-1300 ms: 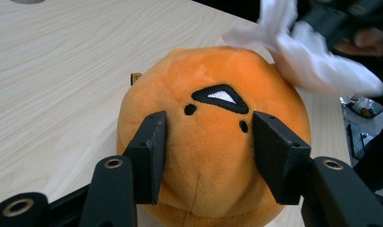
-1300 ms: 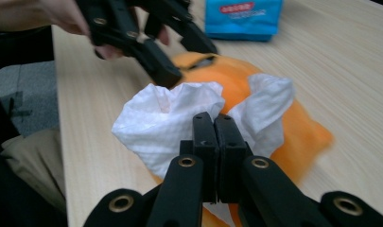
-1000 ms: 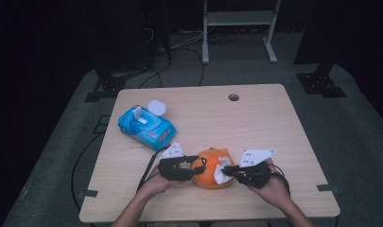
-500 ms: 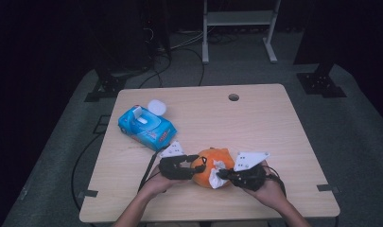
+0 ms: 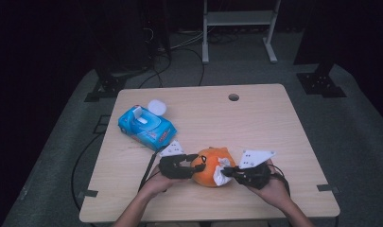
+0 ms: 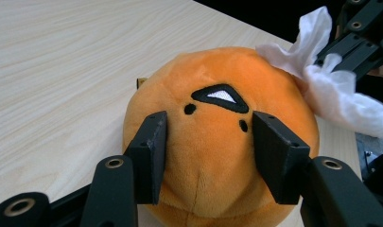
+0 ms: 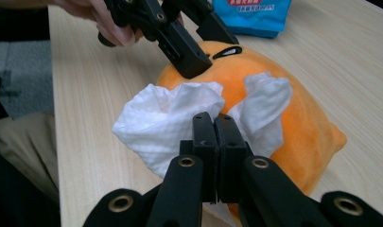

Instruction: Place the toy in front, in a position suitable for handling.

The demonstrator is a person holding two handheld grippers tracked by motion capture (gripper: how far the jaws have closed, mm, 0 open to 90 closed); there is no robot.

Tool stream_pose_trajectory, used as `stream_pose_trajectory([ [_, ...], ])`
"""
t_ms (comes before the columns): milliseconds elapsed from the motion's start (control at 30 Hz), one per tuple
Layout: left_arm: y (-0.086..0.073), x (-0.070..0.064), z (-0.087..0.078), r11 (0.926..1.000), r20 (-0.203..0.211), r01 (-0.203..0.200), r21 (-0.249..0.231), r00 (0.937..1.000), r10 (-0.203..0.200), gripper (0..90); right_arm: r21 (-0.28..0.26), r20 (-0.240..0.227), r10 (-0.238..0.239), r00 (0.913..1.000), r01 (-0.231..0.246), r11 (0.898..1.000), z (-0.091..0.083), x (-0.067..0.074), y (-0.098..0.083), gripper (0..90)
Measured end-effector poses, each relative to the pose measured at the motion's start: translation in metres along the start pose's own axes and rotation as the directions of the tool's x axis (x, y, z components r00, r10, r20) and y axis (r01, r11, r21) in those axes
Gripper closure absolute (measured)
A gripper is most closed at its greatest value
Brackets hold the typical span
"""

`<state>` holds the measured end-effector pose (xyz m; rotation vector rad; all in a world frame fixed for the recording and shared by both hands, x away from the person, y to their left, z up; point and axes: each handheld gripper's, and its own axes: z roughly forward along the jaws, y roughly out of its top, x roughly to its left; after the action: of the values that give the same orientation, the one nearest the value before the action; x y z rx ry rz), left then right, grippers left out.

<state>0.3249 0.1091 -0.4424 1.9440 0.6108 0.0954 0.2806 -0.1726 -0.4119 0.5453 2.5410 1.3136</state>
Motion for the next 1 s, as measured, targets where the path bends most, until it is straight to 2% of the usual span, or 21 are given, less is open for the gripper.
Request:
stream_pose_trajectory([
  [100, 0.0, 0.0, 0.0, 1.0, 0.003, -0.001, 0.0, 1.0, 0.001, 47.6, -0.003, 0.008, 0.019, 0.9998, -0.019, 1.0, -0.003, -0.006, -0.003, 88.3],
  [233, 0.0, -0.001, 0.001, 1.0, 0.009, 0.0, -0.002, 1.0, 0.0, 47.4, -0.009, 0.051, 0.085, 0.995, -0.085, 0.996, -0.013, -0.024, -0.013, 88.3],
  [333, 0.0, -0.002, 0.002, 1.0, 0.009, -0.008, -0.001, 0.9999, 0.008, 47.4, -0.02, 0.054, 0.103, 0.9932, -0.102, 0.995, -0.015, -0.026, -0.013, 88.3],
  [433, 0.0, -0.004, 0.003, 0.9998, 0.017, -0.02, 0.0, 0.9997, 0.02, 47.4, -0.034, 0.029, 0.081, 0.9963, -0.08, 0.996, -0.011, -0.019, -0.007, 88.3],
  [533, 0.0, -0.005, 0.003, 0.9992, 0.02, -0.04, 0.006, 0.999, 0.04, 47.5, -0.022, 0.023, 0.059, 0.998, -0.059, 0.998, -0.007, -0.015, -0.003, 88.3],
  [733, 0.0, -0.005, 0.002, 0.999, 0.029, -0.045, 0.008, 0.9986, 0.045, 47.7, -0.015, 0.043, 0.112, 0.9928, -0.111, 0.994, -0.011, -0.028, -0.013, 88.3],
  [767, 0.0, -0.006, 0.002, 0.9988, 0.029, -0.048, 0.011, 0.9985, 0.047, 47.7, -0.022, 0.052, 0.135, 0.9895, -0.134, 0.991, -0.014, -0.033, -0.015, 88.3],
  [867, -0.001, -0.007, 0.003, 0.998, 0.04, -0.061, 0.014, 0.9974, 0.061, 47.7, -0.039, 0.048, 0.139, 0.9892, -0.137, 0.99, -0.015, -0.031, -0.012, 88.3],
  [900, -0.001, -0.007, 0.003, 0.9979, 0.042, -0.063, 0.015, 0.9972, 0.062, 47.7, -0.042, 0.035, 0.123, 0.9918, -0.121, 0.992, -0.011, -0.028, -0.007, 88.3],
  [1000, 0.002, -0.008, -0.001, 0.9975, 0.057, -0.066, 0.025, 0.9963, 0.065, 45.4, -0.017, 0.024, 0.116, 0.9929, -0.116, 0.993, -0.004, -0.026, -0.006, 88.3],
])
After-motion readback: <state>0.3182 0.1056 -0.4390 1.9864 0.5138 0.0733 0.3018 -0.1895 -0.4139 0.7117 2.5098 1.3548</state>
